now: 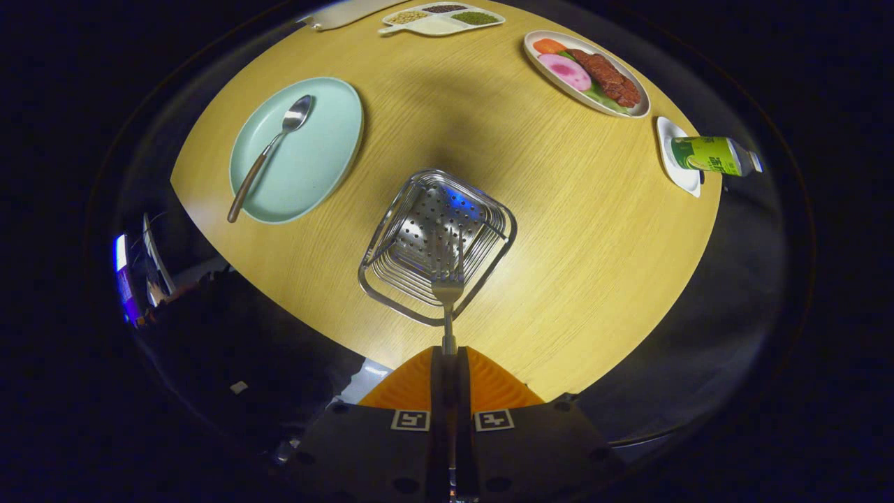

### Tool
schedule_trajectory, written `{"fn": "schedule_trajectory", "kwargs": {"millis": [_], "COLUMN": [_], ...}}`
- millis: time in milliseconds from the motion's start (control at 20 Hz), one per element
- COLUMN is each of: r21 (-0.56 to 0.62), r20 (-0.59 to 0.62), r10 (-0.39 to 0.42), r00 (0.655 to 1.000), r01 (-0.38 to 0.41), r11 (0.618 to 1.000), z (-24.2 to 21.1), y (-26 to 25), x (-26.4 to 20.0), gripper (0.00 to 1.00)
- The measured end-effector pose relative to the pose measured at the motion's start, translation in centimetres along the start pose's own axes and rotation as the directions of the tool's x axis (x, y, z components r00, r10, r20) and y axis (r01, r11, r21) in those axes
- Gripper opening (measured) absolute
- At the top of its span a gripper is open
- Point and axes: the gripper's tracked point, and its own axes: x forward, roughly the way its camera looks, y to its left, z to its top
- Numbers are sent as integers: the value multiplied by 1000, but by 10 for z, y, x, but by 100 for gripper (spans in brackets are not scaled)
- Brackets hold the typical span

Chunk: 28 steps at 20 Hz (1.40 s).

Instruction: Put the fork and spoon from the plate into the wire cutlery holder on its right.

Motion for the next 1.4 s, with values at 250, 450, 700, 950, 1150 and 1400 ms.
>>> {"fn": "schedule_trajectory", "kwargs": {"millis": [250,450,700,950,1150,1400], "r21": [13,31,192,304,239,180], "r20": [-8,81,347,620,745,771], "r10": [-19,-35,-123,-249,-131,-21], "r00": [1000,996,930,744,654,637], "r01": [19,33,59,65,-79,-187], "r11": [1000,999,980,951,968,966], "z": [11,18,32,50,78,125], "y": [3,-3,-25,-16,66,161], "x": [7,2,-20,-79,-105,-82], "gripper": [14,39,75,81,81,81]}}
